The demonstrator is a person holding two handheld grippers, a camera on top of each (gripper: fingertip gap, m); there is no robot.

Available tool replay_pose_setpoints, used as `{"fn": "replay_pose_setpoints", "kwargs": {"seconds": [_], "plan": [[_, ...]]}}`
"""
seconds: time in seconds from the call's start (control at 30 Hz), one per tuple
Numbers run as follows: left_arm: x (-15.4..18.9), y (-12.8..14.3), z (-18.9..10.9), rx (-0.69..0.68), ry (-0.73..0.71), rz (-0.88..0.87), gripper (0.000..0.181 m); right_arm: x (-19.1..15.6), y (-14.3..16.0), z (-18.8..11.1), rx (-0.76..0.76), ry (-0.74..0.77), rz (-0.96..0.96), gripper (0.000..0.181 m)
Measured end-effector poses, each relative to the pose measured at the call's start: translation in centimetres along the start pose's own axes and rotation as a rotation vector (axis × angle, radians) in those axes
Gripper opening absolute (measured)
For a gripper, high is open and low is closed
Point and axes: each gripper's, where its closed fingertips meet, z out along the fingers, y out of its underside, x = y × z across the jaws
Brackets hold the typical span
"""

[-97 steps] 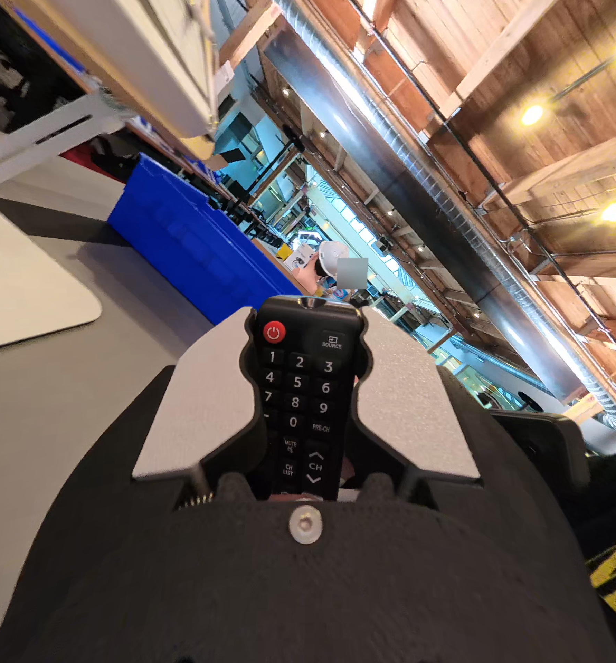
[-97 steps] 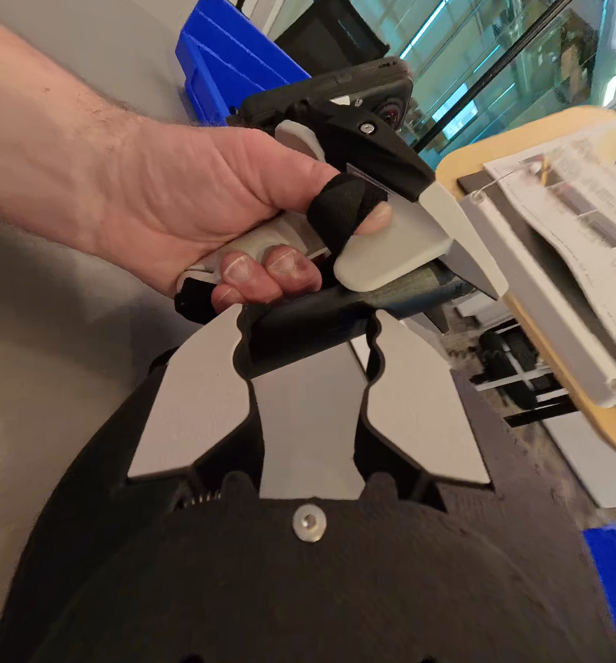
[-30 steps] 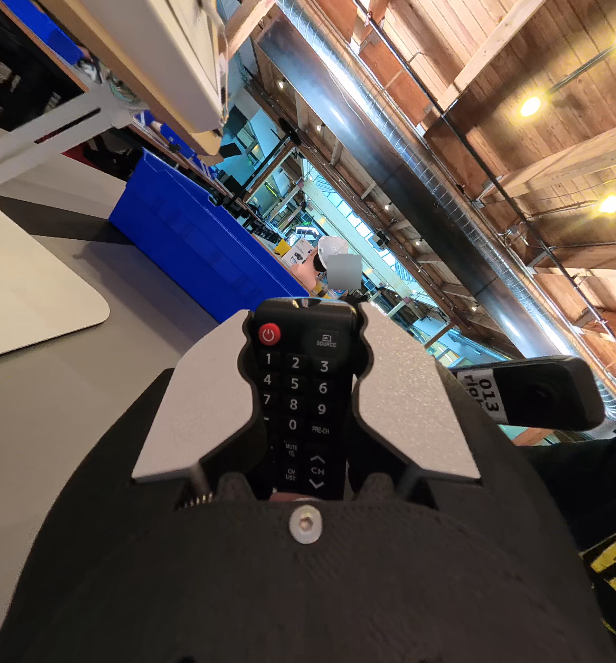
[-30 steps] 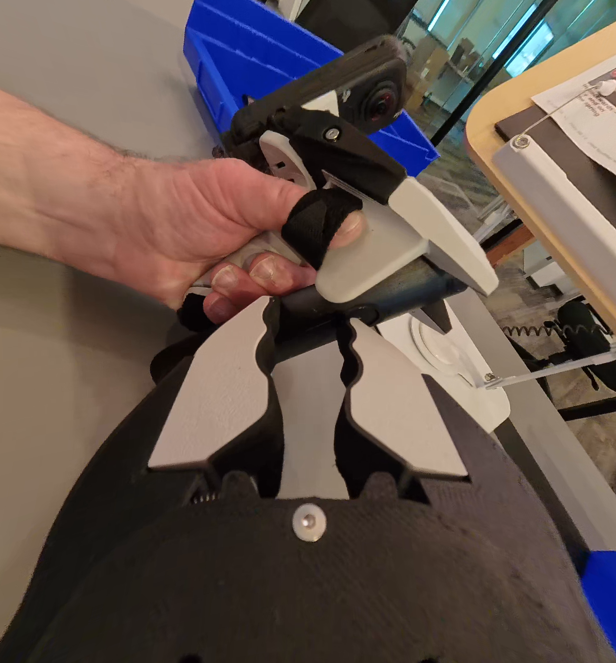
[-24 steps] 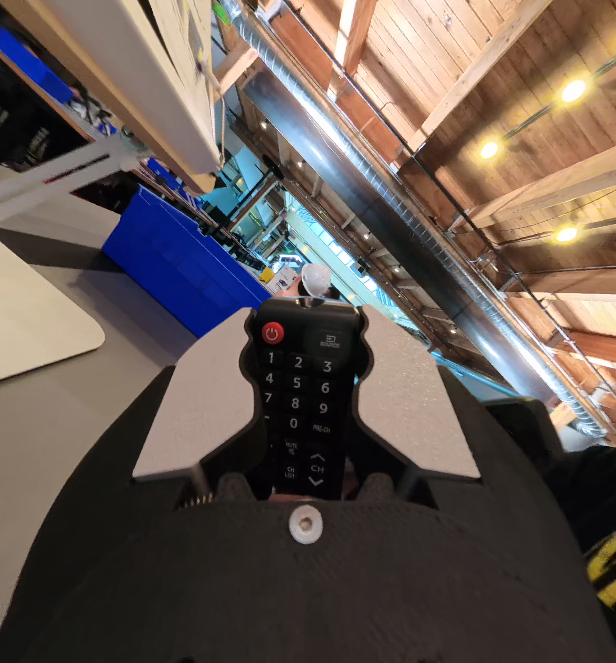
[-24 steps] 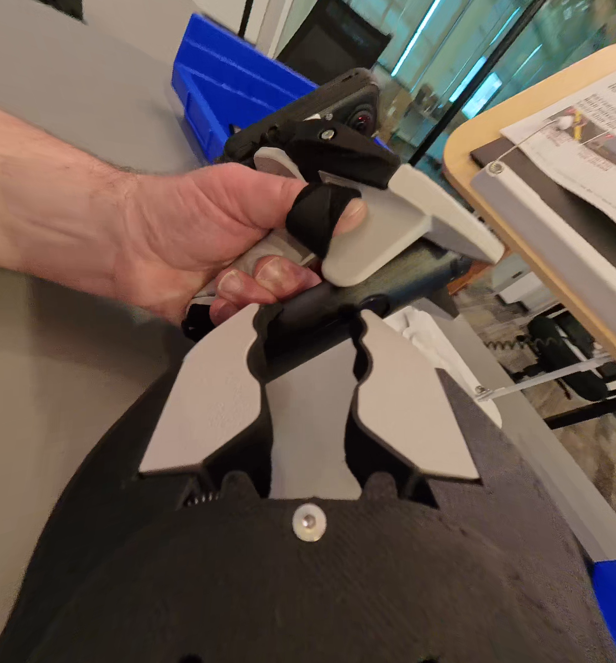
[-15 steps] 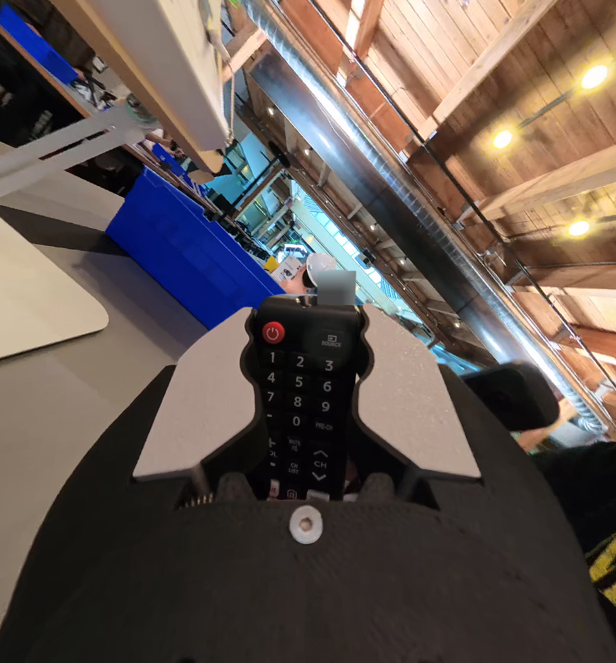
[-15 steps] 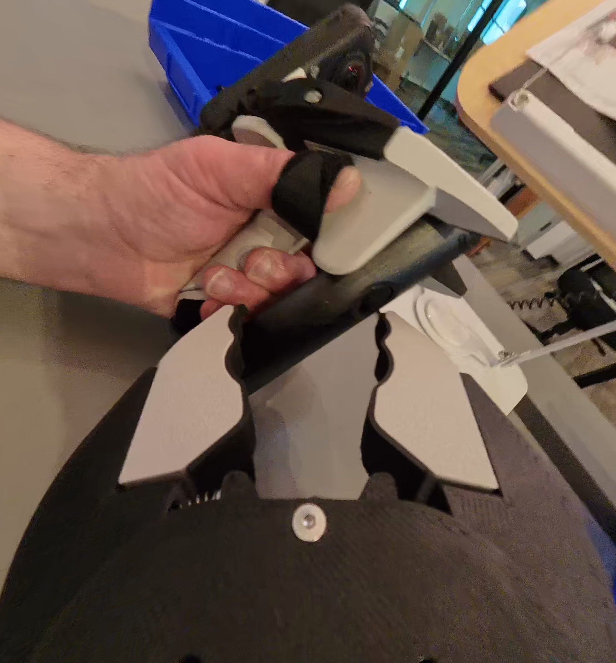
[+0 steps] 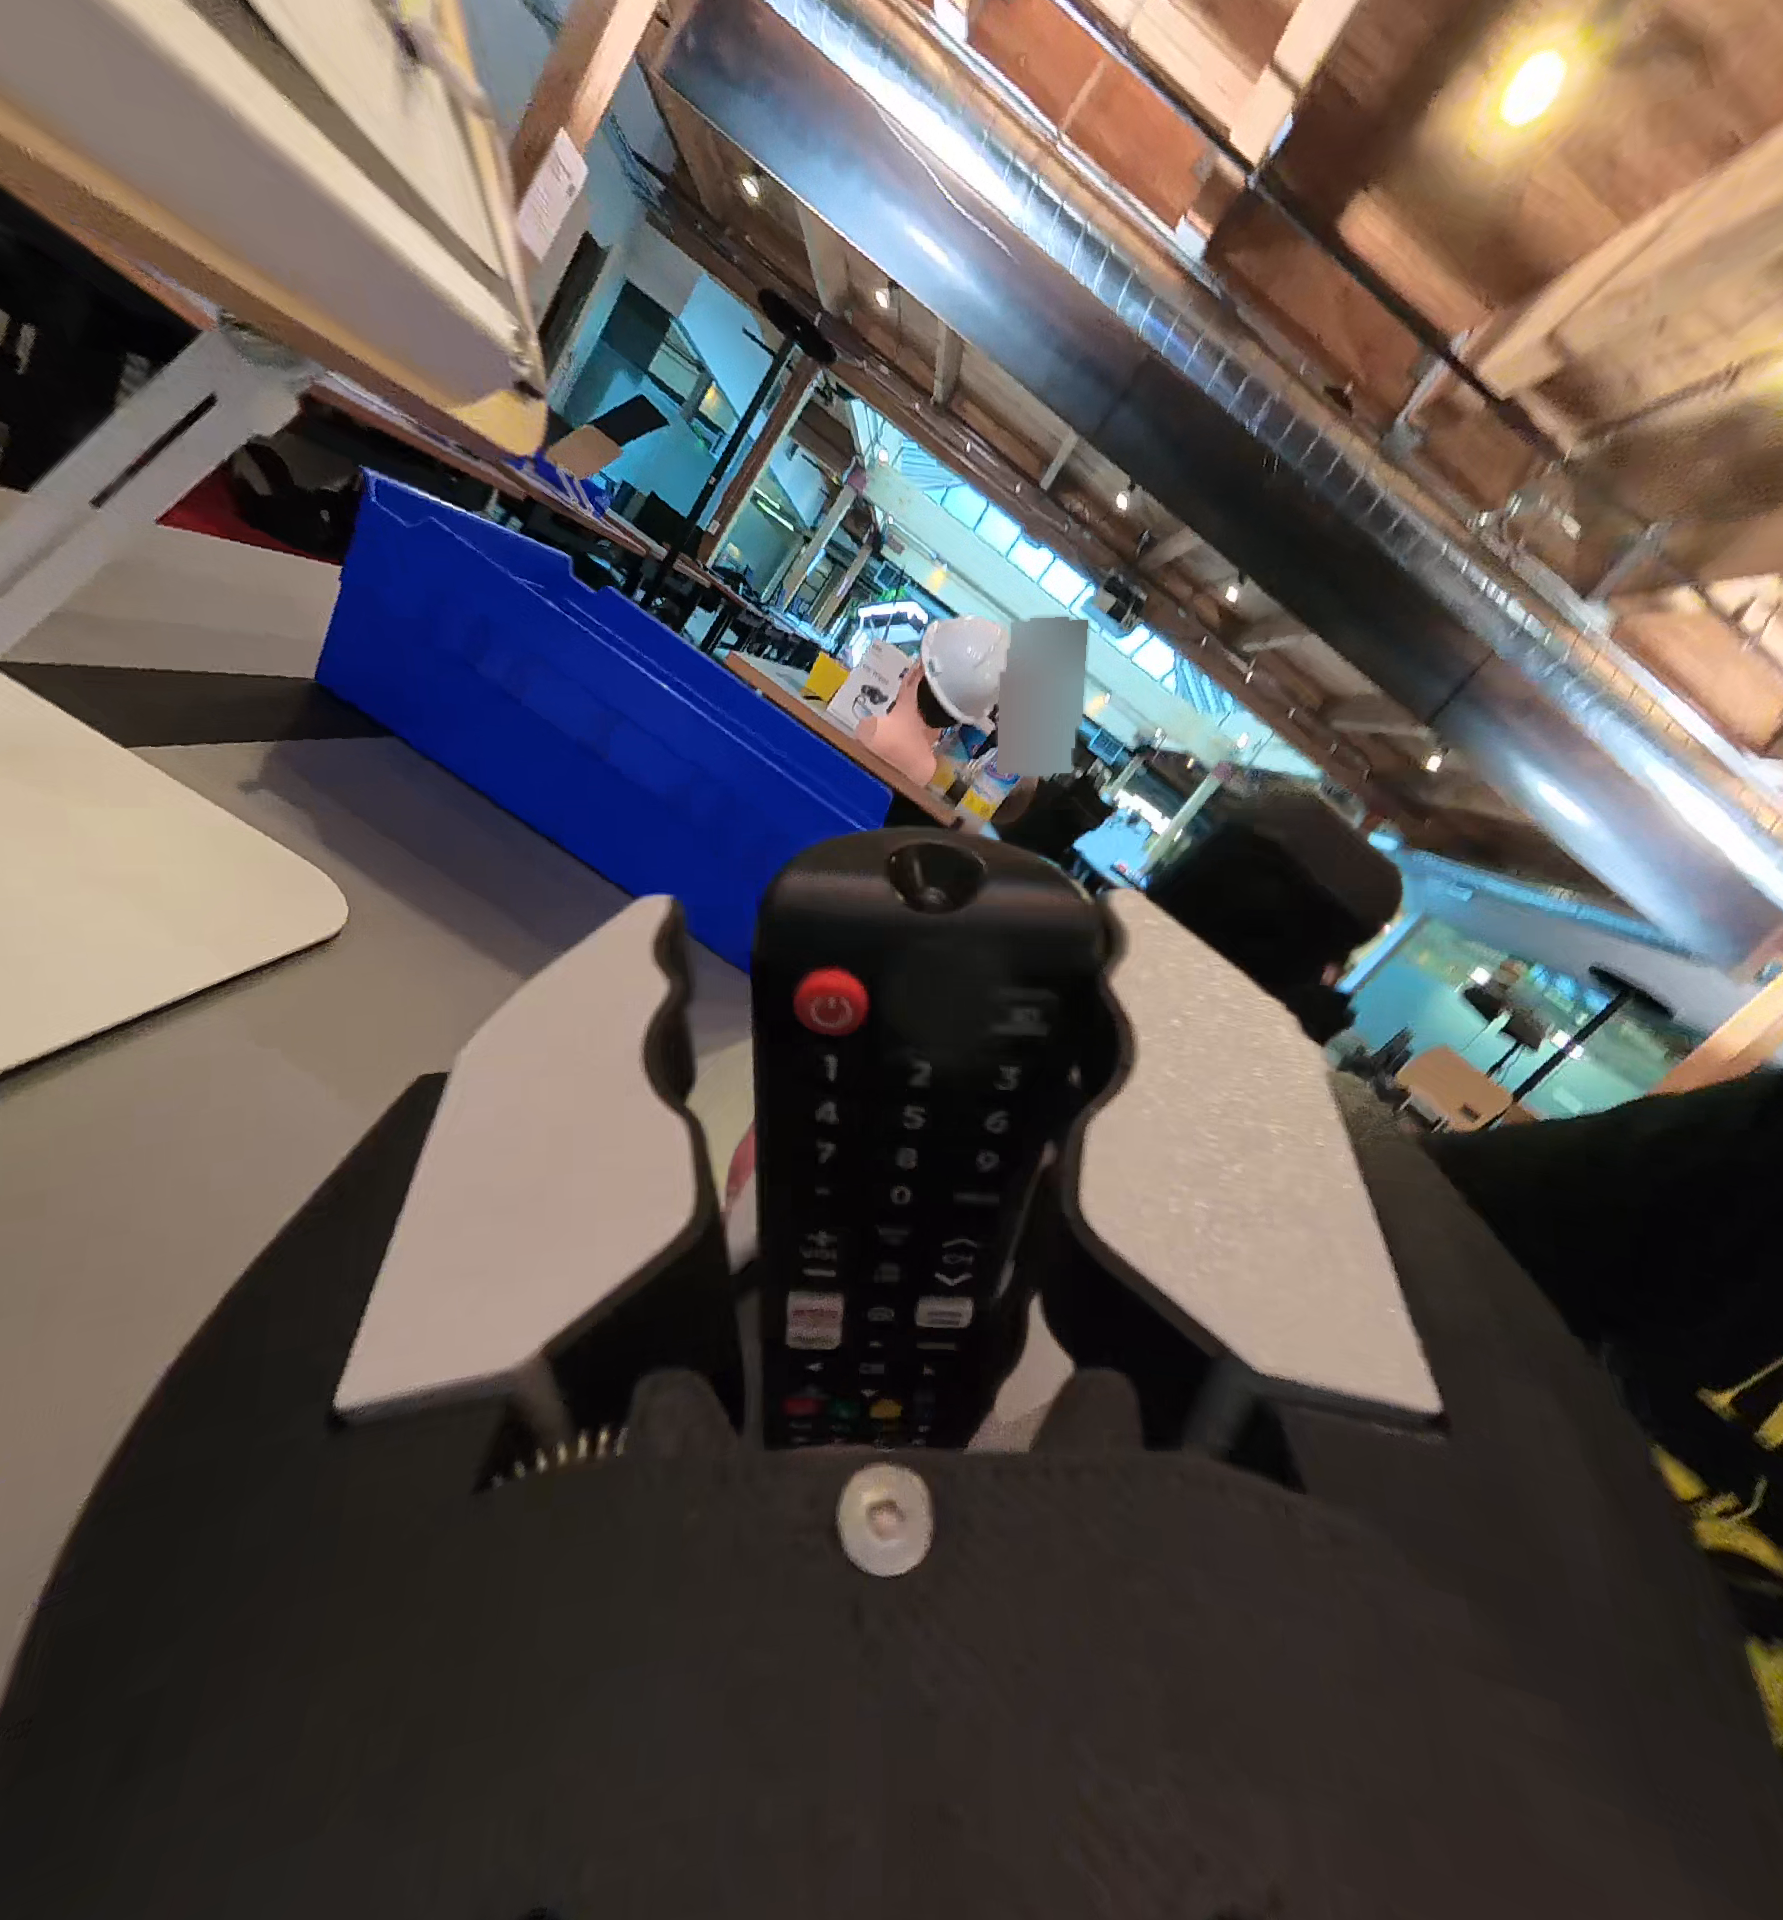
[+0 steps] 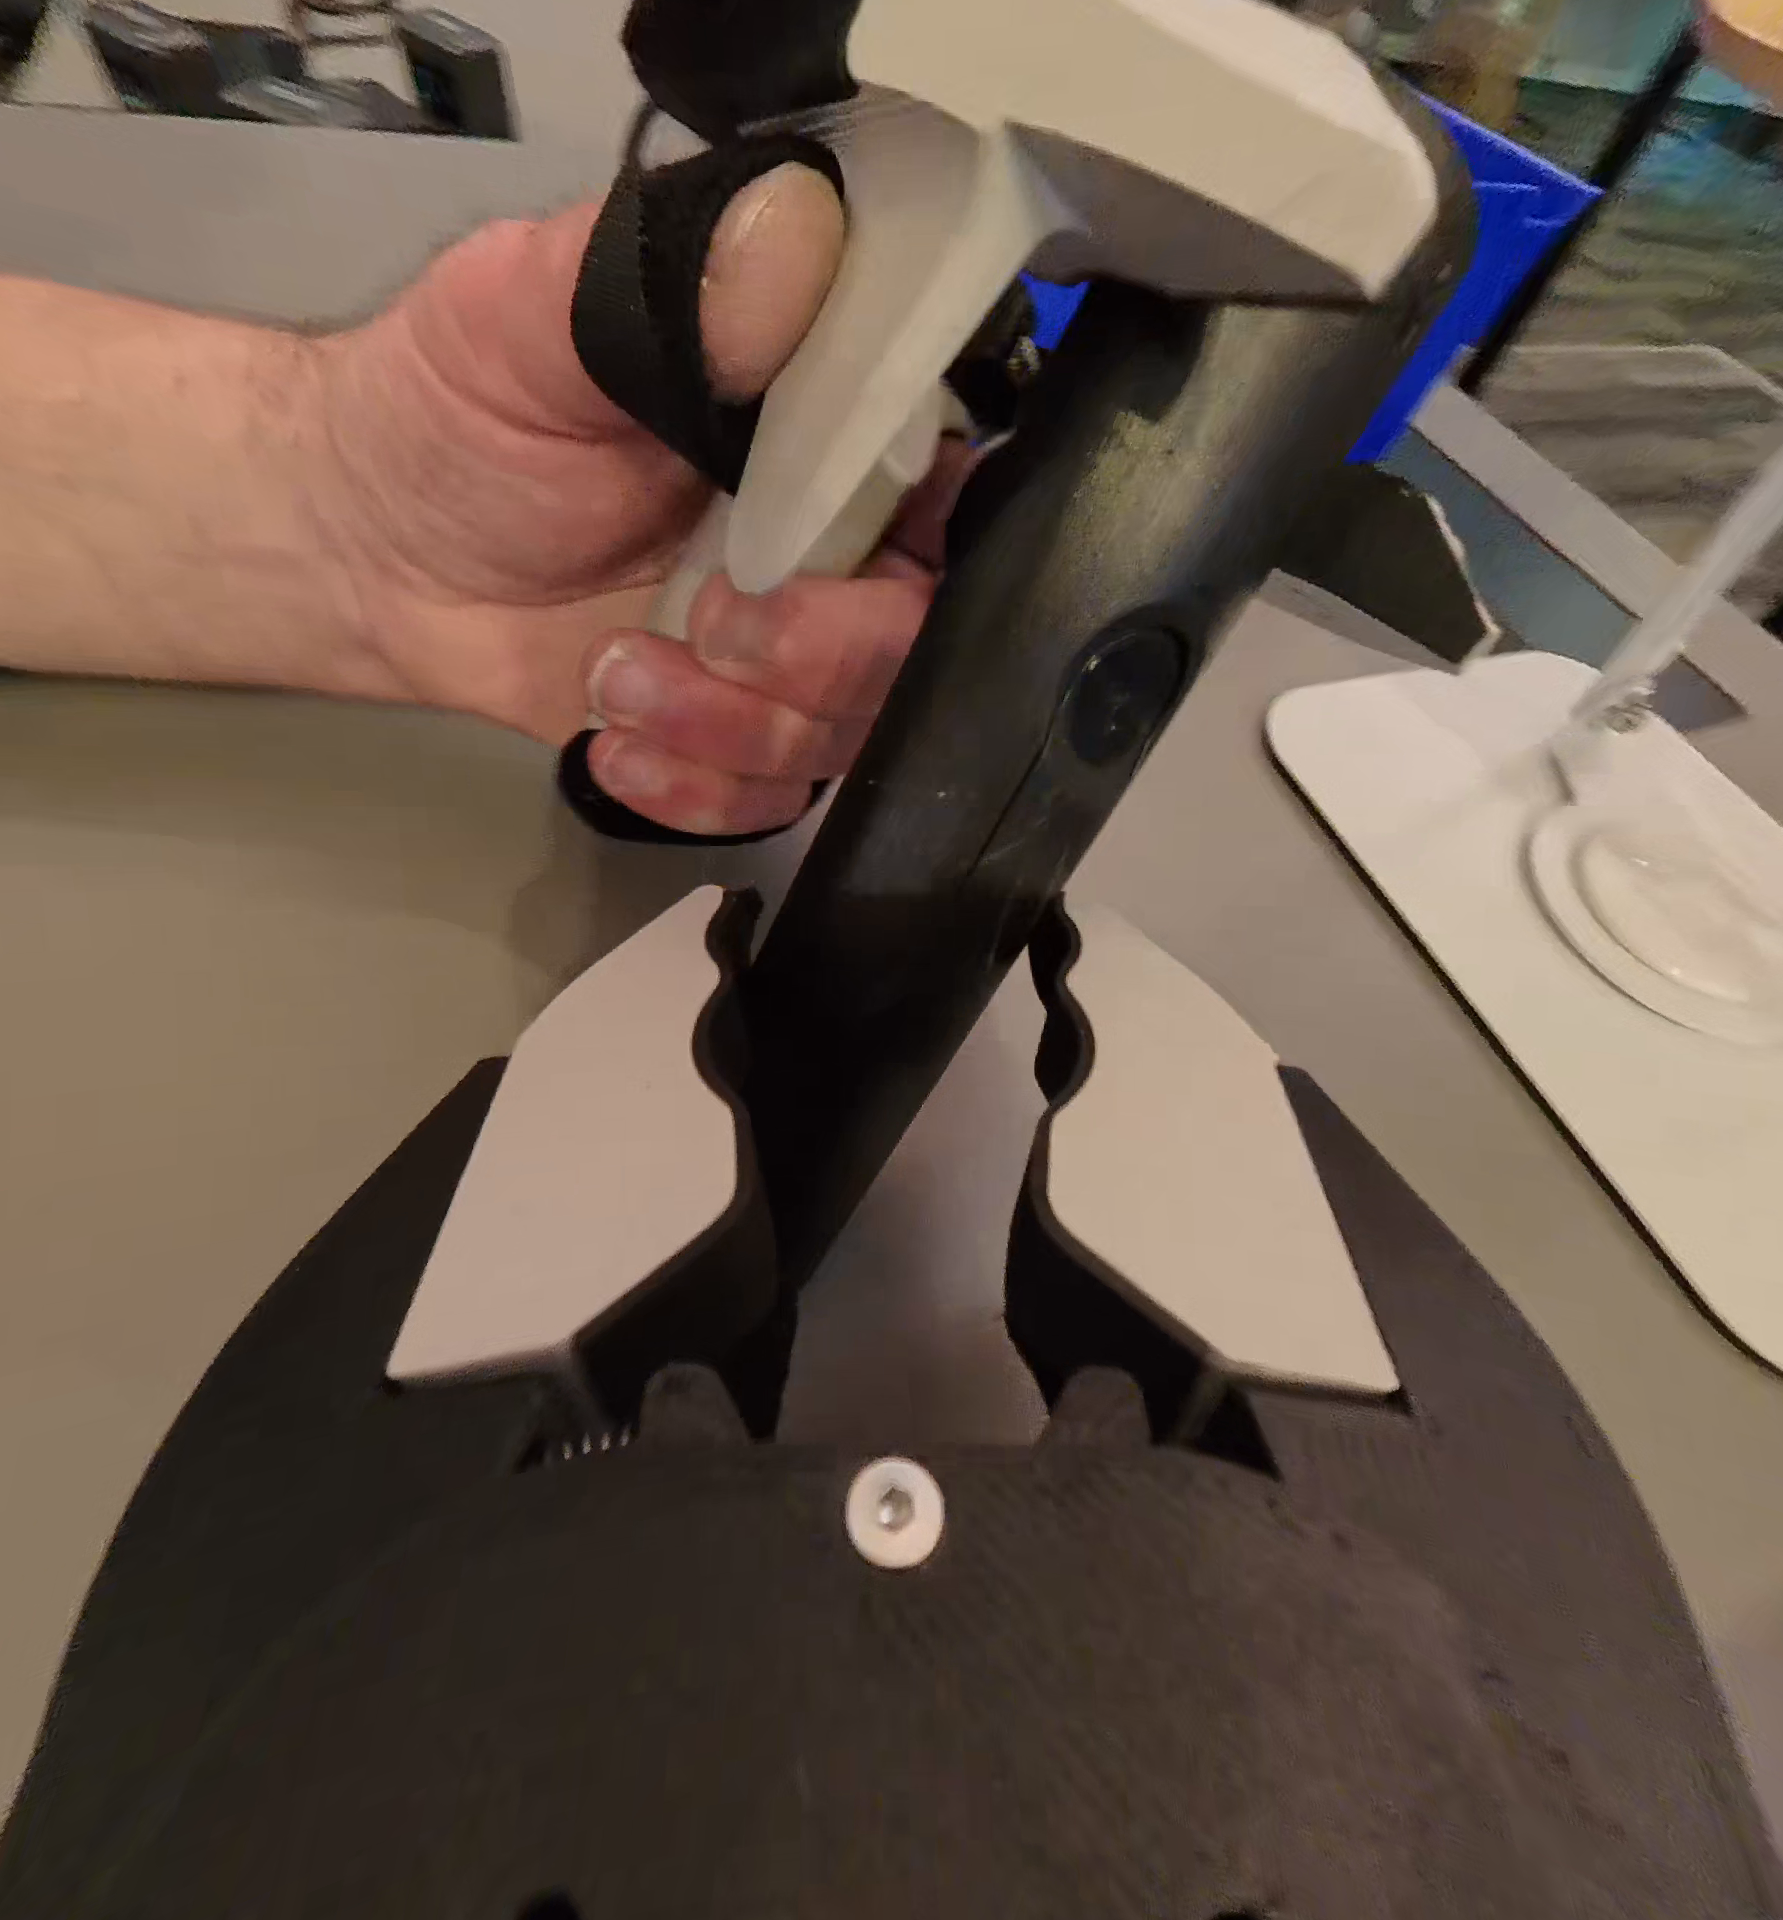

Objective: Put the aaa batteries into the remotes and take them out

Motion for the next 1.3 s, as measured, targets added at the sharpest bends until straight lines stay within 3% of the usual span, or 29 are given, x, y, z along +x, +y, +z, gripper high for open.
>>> {"fn": "replay_pose_setpoints", "kwargs": {"seconds": [0.07, 0.1, 0.23, 0.3, 0.37, 0.43, 0.53, 0.7, 1.03, 1.1, 1.13, 1.2, 1.3], "plan": [[0.7, 1.5, 0.5, -0.079, 0.017, 0.064, 0.081, -1.0, -0.2, 0.1, 0.016, -0.084, 0.014, 0.048], [1.5, 2.0, 0.8, -0.1, 0.045, 0.078, 0.073, -1.5, -0.3, 0.1, 0.024, -0.117, 0.006, 0.048], [1.4, 2.2, 0.7, -0.119, -0.005, 0.104, 0.07, -1.4, -0.4, -0.3, 0.034, -0.121, 0.016, 0.045], [0.5, 1.9, 0.2, -0.079, -0.025, 0.039, 0.069, -0.8, -0.5, -0.4, 0.036, -0.039, -0.04, 0.044], [0.0, 1.9, -0.2, -0.06, 0.004, -0.077, 0.068, -0.3, -1.3, -0.7, 0.069, 0.042, -0.126, 0.059], [-0.1, 2.4, 0.1, -0.079, 0.025, -0.129, 0.068, -0.6, -2.0, -0.9, 0.088, 0.083, -0.233, 0.062], [-0.1, 2.5, 0.6, -0.089, 0.007, -0.132, 0.068, -0.6, -2.4, -0.6, 0.066, 0.158, -0.382, 0.049], [-0.4, 2.6, 0.8, -0.088, 0.004, -0.154, 0.068, -0.4, -2.4, -0.6, 0.037, 0.212, -0.474, 0.048], [-0.5, 3.0, 1.0, -0.118, 0.024, -0.198, 0.066, -0.6, -2.2, -0.7, -0.046, 0.157, -0.458, 0.043], [-0.1, 3.3, 1.1, -0.181, 0.028, -0.138, 0.064, -2.1, -2.4, -0.6, -0.033, 0.06, -0.423, 0.043], [-0.2, 3.3, 1.1, -0.19, 0.02, -0.127, 0.064, -2.4, -2.5, -0.6, -0.024, 0.039, -0.421, 0.034], [-0.9, 2.5, 0.8, -0.118, 0.008, -0.151, 0.064, -1.9, -2.5, -0.3, -0.018, 0.069, -0.416, 0.03], [-0.9, 1.6, 0.6, -0.062, 0.033, -0.159, 0.065, -1.2, -3.3, -0.1, 0.053, 0.119, -0.348, 0.039]]}}
